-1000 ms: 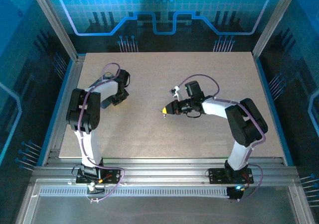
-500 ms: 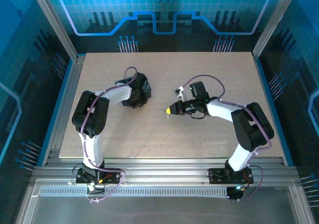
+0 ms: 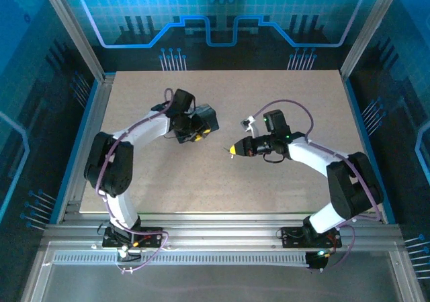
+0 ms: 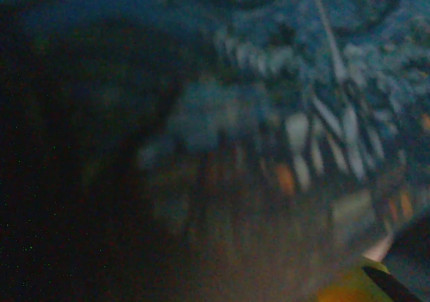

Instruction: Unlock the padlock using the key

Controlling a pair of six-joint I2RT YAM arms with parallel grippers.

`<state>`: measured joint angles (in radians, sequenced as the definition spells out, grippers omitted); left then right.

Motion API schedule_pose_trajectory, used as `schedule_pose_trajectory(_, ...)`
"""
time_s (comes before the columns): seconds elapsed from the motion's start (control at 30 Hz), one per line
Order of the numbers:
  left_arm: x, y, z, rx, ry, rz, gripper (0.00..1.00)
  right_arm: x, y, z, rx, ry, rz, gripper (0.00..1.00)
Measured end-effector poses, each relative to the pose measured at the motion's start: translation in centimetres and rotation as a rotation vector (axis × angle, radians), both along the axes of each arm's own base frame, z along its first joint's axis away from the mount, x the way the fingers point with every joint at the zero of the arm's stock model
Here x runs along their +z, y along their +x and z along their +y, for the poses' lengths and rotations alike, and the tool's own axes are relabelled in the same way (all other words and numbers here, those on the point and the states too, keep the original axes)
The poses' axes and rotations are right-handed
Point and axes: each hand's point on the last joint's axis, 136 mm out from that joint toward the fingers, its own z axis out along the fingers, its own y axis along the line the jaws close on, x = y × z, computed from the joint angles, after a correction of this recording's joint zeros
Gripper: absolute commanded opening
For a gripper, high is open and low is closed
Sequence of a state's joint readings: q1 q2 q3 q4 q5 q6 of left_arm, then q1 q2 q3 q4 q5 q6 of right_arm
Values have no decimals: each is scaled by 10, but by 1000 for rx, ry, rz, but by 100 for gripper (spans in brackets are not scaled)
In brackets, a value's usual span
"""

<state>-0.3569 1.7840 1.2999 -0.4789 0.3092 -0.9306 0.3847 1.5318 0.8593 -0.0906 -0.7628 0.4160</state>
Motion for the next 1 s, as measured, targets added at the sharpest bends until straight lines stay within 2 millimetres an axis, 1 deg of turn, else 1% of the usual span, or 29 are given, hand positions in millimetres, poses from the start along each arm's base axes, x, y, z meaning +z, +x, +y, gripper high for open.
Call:
schedule_pose_trajectory(0.03,9,-2,-2,0,-36,1,11,4,0,0,3,1,-10,0)
schedule_pose_trajectory(0.13,26,-7,-9,-4,-129,3,11,21,1,1,7,17,-47,0)
schedule_pose_trajectory(0.23,34,-15,-18,-16,-206,24,11,36,2,1,9,32,-88,0)
schedule_pose_trajectory(0.33,37,-23,-23,-17,-258,59,11,43,1,1,11,41,-115,0)
schedule_pose_trajectory(0.57,50,-29,-31,-22,-341,80,11,46,6,2,19,44,-161,0)
schedule_pose_trajectory(0.7,58,-32,-32,-27,-364,76,11,45,12,5,20,35,-182,0)
schedule_pose_trajectory(0.8,61,-34,-33,-23,-377,80,10,47,18,9,22,24,-202,0)
schedule_pose_trajectory(1.0,58,-38,-31,-20,-375,89,11,50,27,20,35,23,-232,0)
